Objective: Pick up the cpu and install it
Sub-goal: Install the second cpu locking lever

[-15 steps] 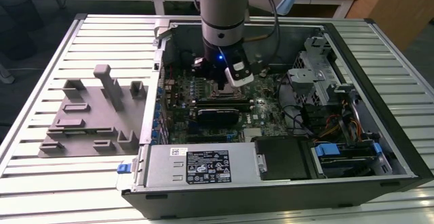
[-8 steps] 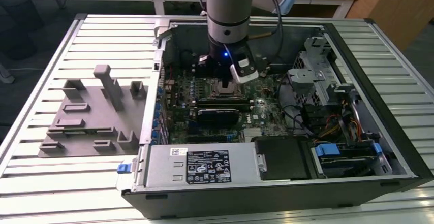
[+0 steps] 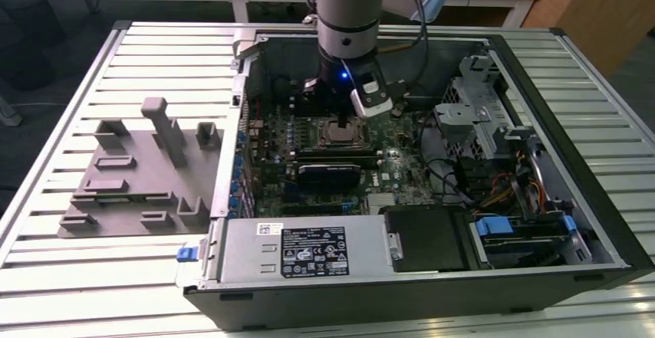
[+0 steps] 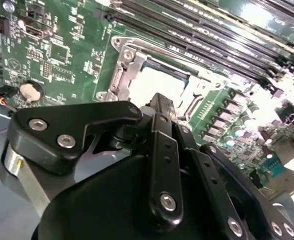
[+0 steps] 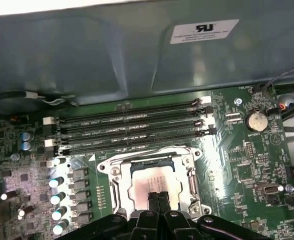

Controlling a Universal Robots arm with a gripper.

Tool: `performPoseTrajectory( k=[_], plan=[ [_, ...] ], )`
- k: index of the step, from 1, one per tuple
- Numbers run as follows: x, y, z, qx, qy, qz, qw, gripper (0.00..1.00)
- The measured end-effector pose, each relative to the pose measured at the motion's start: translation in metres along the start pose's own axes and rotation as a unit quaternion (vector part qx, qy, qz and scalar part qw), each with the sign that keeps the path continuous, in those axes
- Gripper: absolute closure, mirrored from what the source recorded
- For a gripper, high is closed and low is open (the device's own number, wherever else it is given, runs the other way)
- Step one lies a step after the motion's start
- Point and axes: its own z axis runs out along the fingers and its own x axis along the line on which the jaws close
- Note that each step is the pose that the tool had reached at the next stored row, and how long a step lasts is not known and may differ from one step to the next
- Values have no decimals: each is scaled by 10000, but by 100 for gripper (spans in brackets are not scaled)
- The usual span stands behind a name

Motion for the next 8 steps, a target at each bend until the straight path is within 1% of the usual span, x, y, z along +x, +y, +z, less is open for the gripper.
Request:
performPoseTrajectory(
  k=[2,3,8],
  plan=[
    [-27,7,3,19,-4,3,10000,89],
    [-28,10,3,23,-4,3,10000,89],
    [-28,10,3,24,-5,3,10000,89]
  ],
)
